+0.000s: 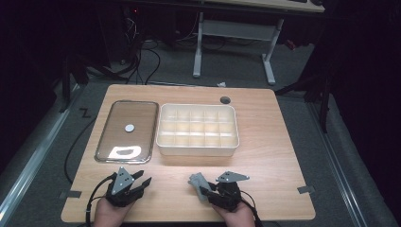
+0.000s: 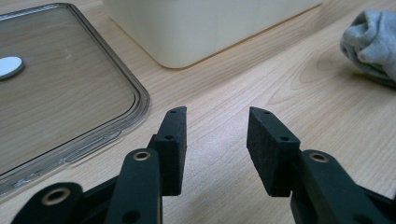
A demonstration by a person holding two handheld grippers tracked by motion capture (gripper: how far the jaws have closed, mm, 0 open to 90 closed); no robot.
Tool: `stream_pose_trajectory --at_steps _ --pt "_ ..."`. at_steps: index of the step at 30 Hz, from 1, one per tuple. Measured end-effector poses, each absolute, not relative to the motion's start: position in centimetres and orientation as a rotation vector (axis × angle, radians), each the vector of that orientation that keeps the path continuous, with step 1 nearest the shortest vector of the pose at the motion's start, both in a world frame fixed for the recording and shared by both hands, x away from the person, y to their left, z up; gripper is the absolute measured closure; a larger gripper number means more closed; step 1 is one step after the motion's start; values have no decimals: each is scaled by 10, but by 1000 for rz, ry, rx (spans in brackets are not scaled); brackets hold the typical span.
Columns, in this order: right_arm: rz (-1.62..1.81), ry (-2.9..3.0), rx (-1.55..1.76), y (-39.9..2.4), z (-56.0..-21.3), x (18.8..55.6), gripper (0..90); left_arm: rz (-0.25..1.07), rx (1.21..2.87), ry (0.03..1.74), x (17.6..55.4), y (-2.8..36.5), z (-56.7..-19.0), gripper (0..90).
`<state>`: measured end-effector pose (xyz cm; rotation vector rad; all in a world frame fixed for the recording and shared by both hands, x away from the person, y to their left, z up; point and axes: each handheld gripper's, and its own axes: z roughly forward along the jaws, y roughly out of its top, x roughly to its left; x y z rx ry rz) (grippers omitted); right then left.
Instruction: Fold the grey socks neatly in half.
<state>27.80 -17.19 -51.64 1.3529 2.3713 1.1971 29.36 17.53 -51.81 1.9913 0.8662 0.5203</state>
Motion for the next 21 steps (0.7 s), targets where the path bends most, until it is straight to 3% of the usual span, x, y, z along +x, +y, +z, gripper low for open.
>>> stream_pose_trajectory --at_steps 21 --pt "582 2456 1389 -208 -483 304 685 512 2018 820 295 173 -522 580"
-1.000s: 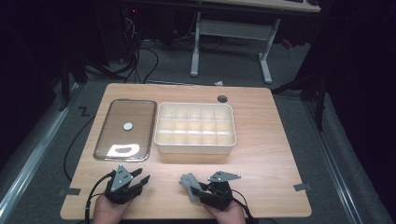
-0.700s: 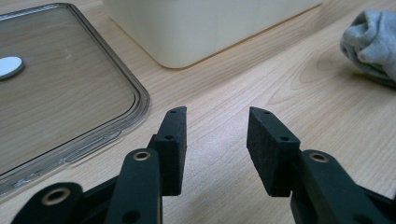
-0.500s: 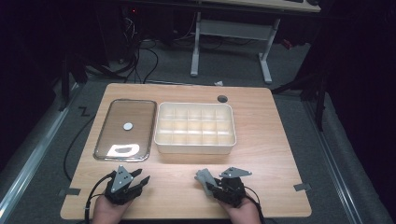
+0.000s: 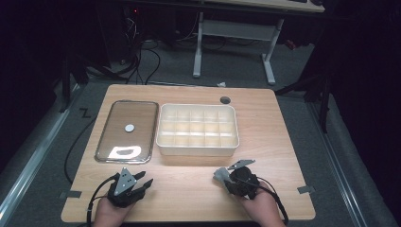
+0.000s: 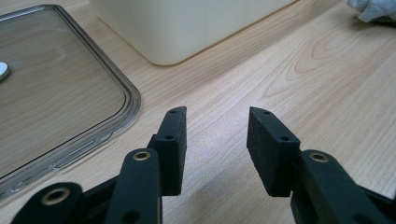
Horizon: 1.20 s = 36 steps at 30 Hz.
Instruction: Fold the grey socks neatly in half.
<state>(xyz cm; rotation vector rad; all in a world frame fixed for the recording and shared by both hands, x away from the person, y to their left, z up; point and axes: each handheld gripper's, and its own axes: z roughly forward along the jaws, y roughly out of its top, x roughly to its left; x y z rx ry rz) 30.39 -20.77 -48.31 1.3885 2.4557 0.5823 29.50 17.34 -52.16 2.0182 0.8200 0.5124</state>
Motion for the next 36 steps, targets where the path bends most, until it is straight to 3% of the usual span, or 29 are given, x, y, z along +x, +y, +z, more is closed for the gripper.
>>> stream_pose_trajectory --at_steps 18,32,36 --pt "287 2687 1309 -199 -476 326 686 504 2037 809 294 171 -523 578" --pt "335 2673 1309 -206 -464 330 691 516 2004 838 298 173 -524 585" --pt "368 2652 1330 -210 -453 333 691 503 2010 852 299 173 -526 550"
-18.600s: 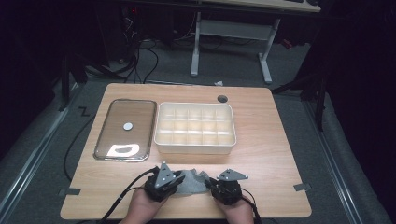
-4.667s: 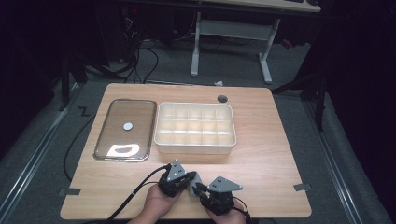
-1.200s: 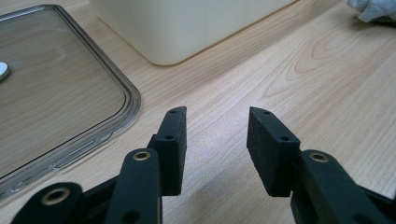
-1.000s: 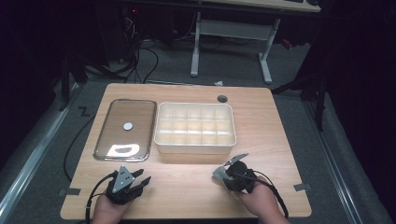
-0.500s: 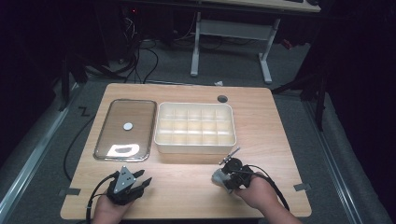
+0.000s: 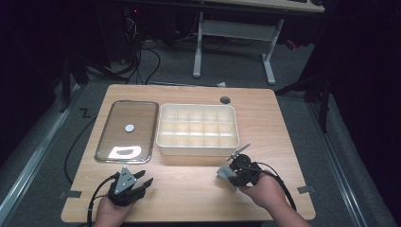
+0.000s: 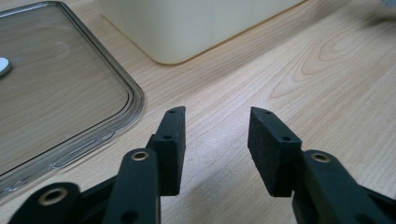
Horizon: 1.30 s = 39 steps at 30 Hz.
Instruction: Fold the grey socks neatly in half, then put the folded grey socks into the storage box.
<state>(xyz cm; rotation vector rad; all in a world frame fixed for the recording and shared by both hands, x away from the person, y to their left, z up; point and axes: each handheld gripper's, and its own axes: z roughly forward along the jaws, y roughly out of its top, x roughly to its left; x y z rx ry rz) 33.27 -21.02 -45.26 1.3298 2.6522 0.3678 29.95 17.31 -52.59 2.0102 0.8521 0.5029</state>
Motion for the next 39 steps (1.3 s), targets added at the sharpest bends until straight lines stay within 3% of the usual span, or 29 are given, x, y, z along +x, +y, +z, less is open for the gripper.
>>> stream_pose_trajectory --at_steps 25,39 --pt "465 2613 1394 -226 -393 359 691 462 1979 850 299 179 -520 457" --pt "370 2659 1386 -209 -363 406 694 469 1990 829 297 179 -520 457"
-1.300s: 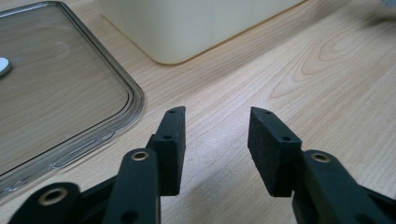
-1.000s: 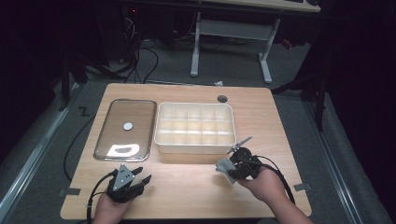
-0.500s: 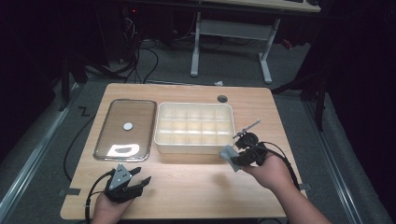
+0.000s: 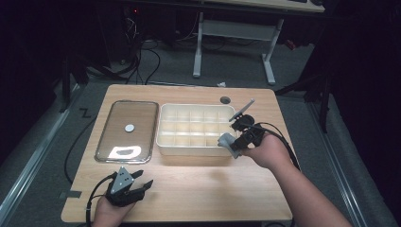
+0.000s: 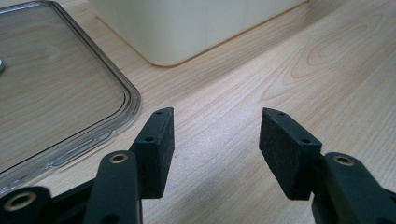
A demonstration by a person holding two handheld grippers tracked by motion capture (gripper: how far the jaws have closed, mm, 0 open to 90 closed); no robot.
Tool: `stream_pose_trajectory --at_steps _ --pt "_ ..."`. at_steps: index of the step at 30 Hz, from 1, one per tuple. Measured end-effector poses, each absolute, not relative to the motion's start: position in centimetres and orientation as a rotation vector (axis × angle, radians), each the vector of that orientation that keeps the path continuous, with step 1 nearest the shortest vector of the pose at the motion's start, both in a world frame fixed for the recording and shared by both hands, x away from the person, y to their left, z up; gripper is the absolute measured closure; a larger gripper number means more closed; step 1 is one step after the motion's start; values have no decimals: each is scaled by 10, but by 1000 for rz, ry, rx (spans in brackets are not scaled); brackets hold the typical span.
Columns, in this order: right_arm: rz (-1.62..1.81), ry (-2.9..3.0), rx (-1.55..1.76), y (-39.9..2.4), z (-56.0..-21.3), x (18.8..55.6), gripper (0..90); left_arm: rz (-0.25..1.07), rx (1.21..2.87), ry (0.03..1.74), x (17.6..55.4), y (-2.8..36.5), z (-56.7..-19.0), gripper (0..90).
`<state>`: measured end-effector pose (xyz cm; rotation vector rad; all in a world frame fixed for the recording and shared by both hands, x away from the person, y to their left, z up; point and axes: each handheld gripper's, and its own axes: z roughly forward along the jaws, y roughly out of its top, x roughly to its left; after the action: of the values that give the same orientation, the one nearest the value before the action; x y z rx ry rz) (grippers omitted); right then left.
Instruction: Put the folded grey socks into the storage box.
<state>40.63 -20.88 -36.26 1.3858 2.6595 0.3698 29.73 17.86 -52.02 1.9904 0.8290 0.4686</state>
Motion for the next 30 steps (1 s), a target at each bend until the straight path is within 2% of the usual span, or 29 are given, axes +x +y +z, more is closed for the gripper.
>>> stream_pose_trajectory --at_steps 6,18,30 --pt "316 2653 1404 -204 -366 427 700 466 1991 831 298 181 -520 456" --pt "216 2625 1479 -200 -398 467 708 475 1999 819 297 179 -521 449" --pt "87 2622 1545 -195 -423 477 718 471 2003 813 297 179 -521 449"
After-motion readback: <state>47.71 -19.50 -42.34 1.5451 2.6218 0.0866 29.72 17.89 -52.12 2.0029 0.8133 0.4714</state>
